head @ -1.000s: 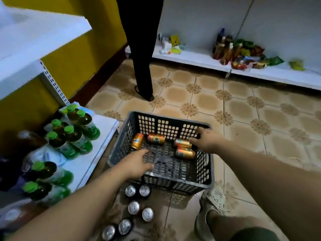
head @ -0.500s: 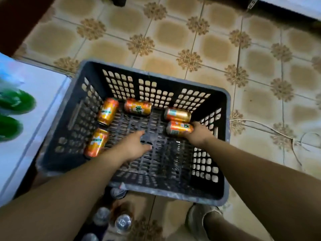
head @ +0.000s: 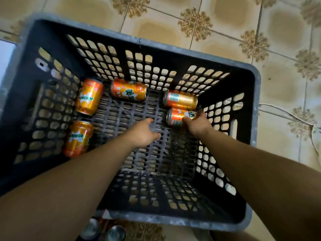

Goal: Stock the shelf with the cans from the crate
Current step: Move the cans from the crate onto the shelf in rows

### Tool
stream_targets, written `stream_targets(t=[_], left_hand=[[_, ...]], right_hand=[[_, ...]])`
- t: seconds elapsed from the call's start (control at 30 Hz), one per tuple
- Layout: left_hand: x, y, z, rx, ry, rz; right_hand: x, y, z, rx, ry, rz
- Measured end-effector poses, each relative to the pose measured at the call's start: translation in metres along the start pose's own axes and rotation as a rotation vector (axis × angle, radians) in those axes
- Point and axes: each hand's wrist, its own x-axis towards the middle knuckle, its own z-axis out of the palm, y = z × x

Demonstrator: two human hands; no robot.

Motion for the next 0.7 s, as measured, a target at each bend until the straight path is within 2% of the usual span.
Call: stream_targets(t=[0.1, 0.2, 0.33, 0.47, 0.6, 0.7], left_hand=[[0.001, -0.006, 0.0, -0.03, 0.008, 0.003], [0.0, -0.013, 0.0, -0.06, 0.014, 0.012], [-0.001, -0.016, 0.001, -0.157, 0.034, 0.018], [0.004, -0.019, 0.001, -0.295, 0.124, 0.015], [0.009, -0.024, -0.006, -0.511, 0.168, -0.039], [-0.002, -0.026, -0.009, -0.635, 0.171, -0.095]], right_hand=[[0.0, 0.003, 0.006, 0.085, 0.095, -0.001], [-0.009, 0.005, 0.008, 0.1, 0.153, -0.079], [-0.015, 0.001, 0.016, 0.127, 0.09, -0.193], [-0.017, -0.003, 0.034, 0.183, 0.001, -0.213], [-0.032, -0.018, 0.049, 0.458, -0.113, -0.19], [-0.048, -0.04, 0.047, 0.61, -0.122, -0.182]])
